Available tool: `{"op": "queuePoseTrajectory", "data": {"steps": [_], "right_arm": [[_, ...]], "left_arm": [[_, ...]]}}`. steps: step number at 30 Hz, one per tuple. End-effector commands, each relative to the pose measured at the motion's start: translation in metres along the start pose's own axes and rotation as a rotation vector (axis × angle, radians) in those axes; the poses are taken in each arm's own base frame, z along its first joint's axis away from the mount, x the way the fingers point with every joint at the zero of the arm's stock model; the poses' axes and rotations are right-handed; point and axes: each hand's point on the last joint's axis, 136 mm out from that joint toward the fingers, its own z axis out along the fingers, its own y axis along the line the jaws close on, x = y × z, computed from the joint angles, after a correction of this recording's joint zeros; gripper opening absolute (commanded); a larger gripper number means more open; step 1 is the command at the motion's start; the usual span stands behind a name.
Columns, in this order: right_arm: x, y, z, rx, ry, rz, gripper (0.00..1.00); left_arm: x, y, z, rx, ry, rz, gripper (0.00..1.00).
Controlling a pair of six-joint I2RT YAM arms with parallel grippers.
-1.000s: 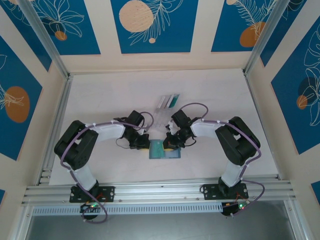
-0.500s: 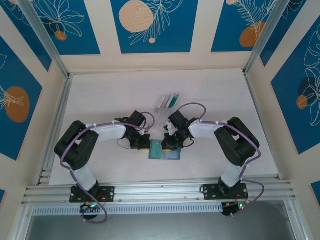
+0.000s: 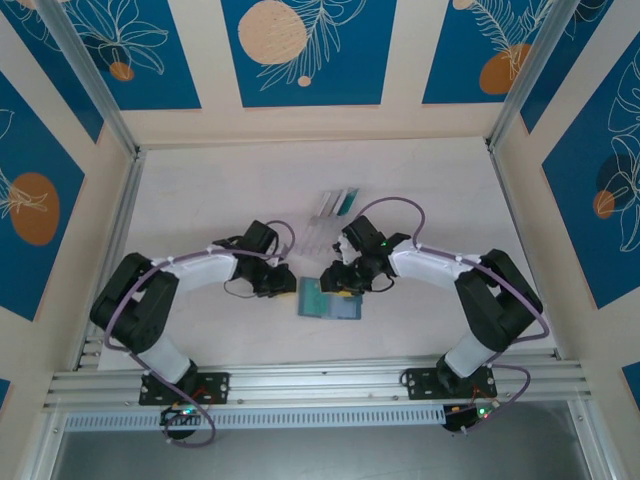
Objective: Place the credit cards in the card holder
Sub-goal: Insert the credit card into the card slot, then rotate the storage box at the center of the table.
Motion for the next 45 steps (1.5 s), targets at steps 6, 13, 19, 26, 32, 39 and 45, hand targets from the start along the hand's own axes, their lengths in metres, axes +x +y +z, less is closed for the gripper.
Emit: {"op": "queuePoseTrajectory", "data": {"steps": [6,13,19,26,32,39,45], "right_arm": [[0.003,-0.005,-0.032,0.083,-0.04,-0.005,0.45],[-0.029,0.013,-0.06,0.086,-0.136,-0.039,0.32],[-0.056,0.015,-0.061,0.121,-0.156,-0.049,0.35],[-0.075,0.002,-0.059,0.134,-0.186,-0.007,0.34],[-0.097,-0.009,-0.068,0.123,-0.237,0.04,0.34],[-0.12,-0.015,-0.075,0.09,-0.265,0.062,0.35],[-0.144,-0.023,-0.075,0.065,-0.29,0.073,0.35]], "left_arm": [[-0.05,-0.018,-0.045,0.107,-0.139,-0.055,0.25],[-0.129,-0.02,-0.048,0.147,-0.264,-0.115,0.28],[-0.174,-0.012,-0.018,0.146,-0.236,-0.13,0.3],[-0.183,-0.014,0.013,0.157,-0.175,-0.095,0.3],[-0.159,-0.027,0.033,0.155,-0.111,-0.043,0.3],[-0.134,-0.03,0.052,0.16,-0.069,-0.047,0.27],[-0.126,-0.044,0.067,0.169,-0.047,-0.038,0.25]]}}
